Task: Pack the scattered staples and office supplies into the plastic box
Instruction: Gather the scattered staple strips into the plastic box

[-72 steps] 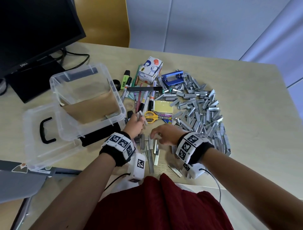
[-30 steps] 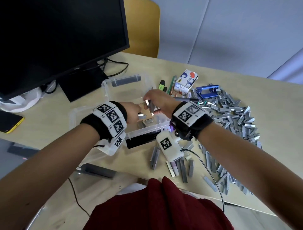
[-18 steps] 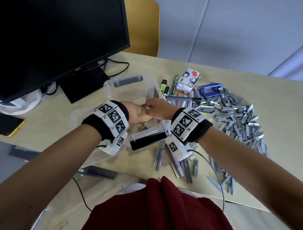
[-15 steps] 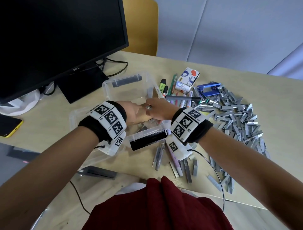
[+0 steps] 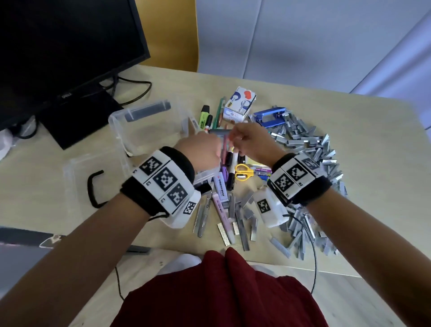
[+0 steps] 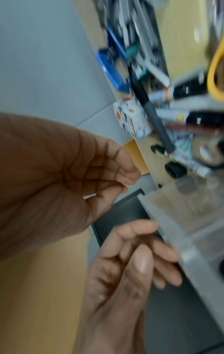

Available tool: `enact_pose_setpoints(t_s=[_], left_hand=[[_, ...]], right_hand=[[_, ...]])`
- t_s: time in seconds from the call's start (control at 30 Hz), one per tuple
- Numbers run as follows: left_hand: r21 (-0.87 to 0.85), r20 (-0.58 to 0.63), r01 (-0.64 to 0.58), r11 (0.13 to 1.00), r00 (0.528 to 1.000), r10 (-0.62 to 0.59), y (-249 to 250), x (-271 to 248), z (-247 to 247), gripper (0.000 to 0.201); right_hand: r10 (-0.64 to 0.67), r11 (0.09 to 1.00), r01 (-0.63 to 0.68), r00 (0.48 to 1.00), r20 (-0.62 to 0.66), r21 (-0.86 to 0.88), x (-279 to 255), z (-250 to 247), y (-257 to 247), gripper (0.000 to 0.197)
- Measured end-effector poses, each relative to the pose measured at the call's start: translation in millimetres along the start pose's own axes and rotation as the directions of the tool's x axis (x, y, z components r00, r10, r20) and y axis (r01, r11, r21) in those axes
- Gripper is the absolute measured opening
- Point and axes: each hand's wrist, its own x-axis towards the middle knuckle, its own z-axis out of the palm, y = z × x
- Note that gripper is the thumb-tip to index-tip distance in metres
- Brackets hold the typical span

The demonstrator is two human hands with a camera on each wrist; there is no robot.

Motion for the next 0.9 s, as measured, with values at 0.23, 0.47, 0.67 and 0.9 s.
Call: enact_pose_setpoints(t_s=[0.23,0.47,0.67,0.9], left_hand=[[0.029,-0.082,-0.054,0.998,0.995,0.056,47.9,11.9,41.6,0.009],[0.029,0.132,-0.054,0.998,0.99,0.049,67.8,35.8,92.4,0.025],[0.072,0.112,0.035,0.997,0.993,-0.043,76.0,50.5,125.6,0.036],[-0.012,0.052,0.138,0.99,0.989,-0.137,77.6,56.7,131.3,0.035]], right_hand=[[0.11,0.971,-0.086,0.99,0.094,-0.224,-32.8,-11.2,69.0,0.016],[0.168,0.907,-0.071,0.965,0.2,-0.415,-54.6,4.5,107.3,0.022],[0.154,0.891,-0.032,0.959,0.236,-0.453,-59.6,15.0,111.3,0.027],[0.132,0.912,-0.03,0.965,0.225,-0.408,-61.4,18.1,114.7,0.032]])
